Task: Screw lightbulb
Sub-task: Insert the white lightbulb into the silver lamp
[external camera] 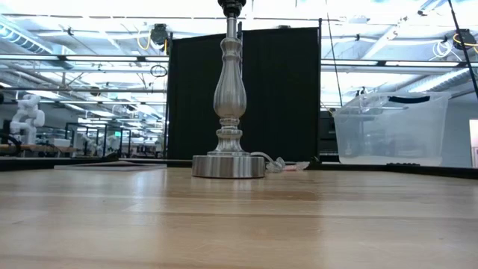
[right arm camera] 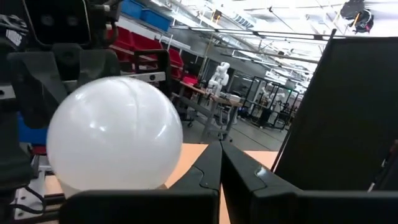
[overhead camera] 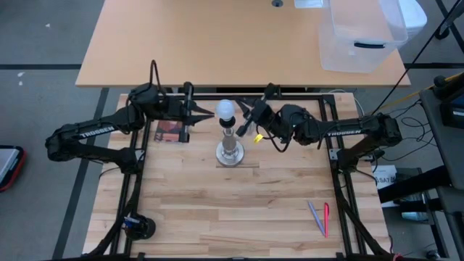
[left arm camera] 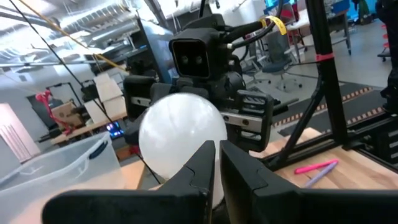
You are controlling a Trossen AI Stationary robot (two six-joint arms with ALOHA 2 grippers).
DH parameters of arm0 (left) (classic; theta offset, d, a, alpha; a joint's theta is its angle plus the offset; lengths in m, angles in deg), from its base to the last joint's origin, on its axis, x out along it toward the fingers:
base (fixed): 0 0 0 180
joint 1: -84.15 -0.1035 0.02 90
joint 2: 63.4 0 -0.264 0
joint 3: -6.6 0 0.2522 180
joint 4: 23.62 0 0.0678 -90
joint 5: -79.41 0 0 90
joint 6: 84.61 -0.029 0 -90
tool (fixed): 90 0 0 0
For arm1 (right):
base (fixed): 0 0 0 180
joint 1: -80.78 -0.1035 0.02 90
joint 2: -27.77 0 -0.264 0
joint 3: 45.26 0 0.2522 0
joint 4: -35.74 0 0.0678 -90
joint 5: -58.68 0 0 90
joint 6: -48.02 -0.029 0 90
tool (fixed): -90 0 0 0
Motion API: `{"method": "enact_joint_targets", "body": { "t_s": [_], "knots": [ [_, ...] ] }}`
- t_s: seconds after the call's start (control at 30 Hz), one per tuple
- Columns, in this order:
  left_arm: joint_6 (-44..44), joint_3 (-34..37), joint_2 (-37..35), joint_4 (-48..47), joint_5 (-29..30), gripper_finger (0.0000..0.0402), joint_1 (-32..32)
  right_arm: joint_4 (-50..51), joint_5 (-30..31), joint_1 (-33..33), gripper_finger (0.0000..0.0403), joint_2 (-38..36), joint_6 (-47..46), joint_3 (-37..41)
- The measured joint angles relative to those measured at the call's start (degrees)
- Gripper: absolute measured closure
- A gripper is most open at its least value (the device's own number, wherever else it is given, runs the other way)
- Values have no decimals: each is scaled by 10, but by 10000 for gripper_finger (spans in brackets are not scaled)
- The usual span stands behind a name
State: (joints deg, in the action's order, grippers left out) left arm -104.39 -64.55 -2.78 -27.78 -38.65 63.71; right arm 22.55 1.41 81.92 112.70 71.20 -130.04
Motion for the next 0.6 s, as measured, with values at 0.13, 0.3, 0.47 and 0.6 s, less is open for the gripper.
{"method": "enact_joint_targets", "body": {
  "t_s": [0.13,0.3,0.47,0.6],
  "knots": [
    [2,0,0,10,0,372,0,-2,-2,5,403,0,0,0],
    [10,0,5,14,0,372,-6,-2,-27,7,403,0,-6,0],
    [16,0,5,16,0,372,-19,2,-29,7,403,0,-12,0],
    [18,0,5,16,-2,372,-26,2,-28,6,403,0,-15,0]
  ]
}}
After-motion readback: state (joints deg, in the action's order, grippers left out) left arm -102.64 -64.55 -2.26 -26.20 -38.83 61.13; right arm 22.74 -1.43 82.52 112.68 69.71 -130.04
